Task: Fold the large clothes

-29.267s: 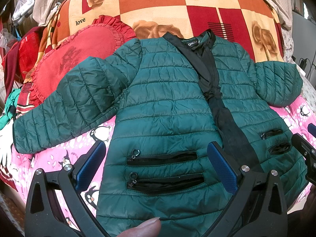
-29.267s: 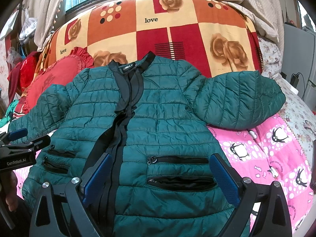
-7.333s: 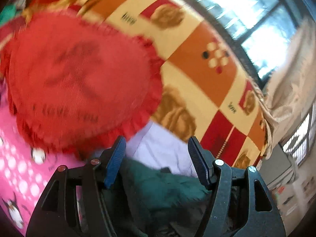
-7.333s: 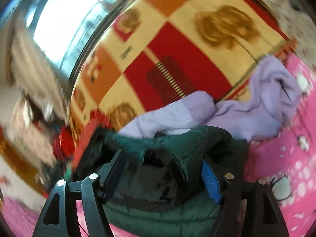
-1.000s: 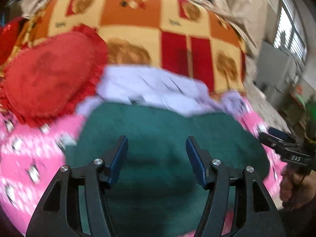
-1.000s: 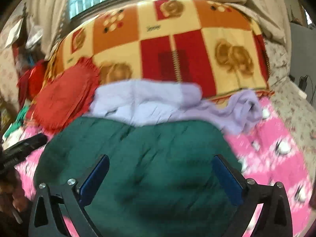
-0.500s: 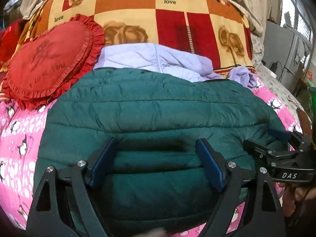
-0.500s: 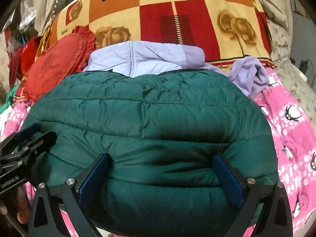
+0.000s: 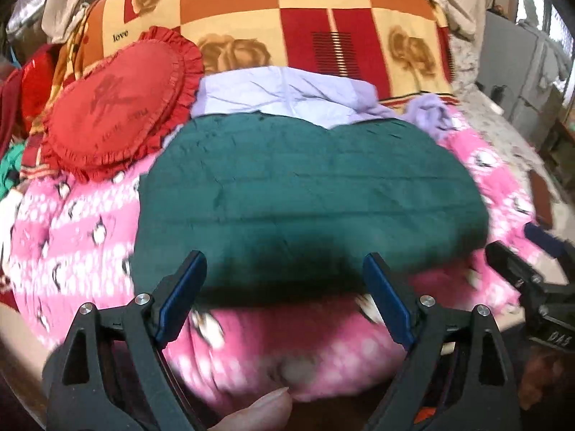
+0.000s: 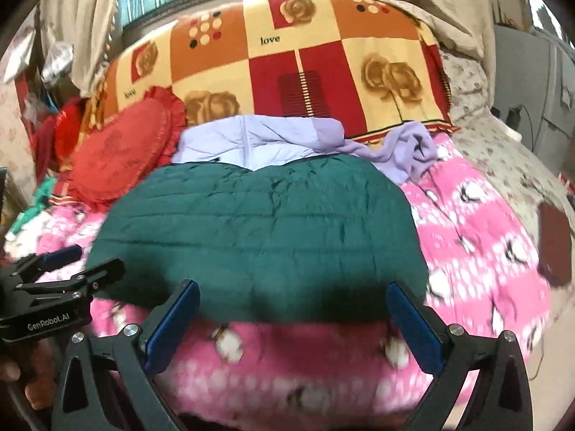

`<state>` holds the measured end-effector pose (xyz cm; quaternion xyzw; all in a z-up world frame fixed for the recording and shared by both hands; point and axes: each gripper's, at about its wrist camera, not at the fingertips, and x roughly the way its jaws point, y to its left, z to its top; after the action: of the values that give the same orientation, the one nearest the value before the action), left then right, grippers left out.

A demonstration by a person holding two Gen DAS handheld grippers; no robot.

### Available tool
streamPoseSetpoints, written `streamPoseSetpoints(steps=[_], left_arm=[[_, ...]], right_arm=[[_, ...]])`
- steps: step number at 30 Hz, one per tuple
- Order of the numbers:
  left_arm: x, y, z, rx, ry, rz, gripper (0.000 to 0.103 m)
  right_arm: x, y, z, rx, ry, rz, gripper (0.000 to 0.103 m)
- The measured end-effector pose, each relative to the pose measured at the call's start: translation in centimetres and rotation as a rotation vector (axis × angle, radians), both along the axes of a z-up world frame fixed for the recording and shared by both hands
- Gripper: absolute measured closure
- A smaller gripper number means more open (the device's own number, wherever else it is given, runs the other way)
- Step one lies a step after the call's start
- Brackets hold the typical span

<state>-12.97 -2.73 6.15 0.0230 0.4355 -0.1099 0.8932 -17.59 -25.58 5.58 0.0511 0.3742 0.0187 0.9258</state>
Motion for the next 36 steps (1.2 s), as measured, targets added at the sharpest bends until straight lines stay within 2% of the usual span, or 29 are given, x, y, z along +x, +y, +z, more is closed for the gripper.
streamPoseSetpoints(steps=[4,7,13,36], left_arm=[[-3.8,0.0,3.1,-0.03,-0.027,-0.023,0.014],[-5.9,0.4,4.4,-0.039,-0.042,-0.017,0.014],[-7.8,0.9,4.9,-0.004,-0.07,0.01,0.014],[-8.0,1.0,5.4,-0.008,-0.072,0.01,0.014]], right_arm=[[-4.2,-0.3,2.3,0.002,-0.011,0.003,0.0],[-6.8,-0.2,3.3,-0.036,-0.013,0.008,0.0],[-10.6,0.2,4.5,-0.098,-0.05,0.006,0.0],[-11.8,0.2,4.2,-0.061,-0.052,0.033,0.0]])
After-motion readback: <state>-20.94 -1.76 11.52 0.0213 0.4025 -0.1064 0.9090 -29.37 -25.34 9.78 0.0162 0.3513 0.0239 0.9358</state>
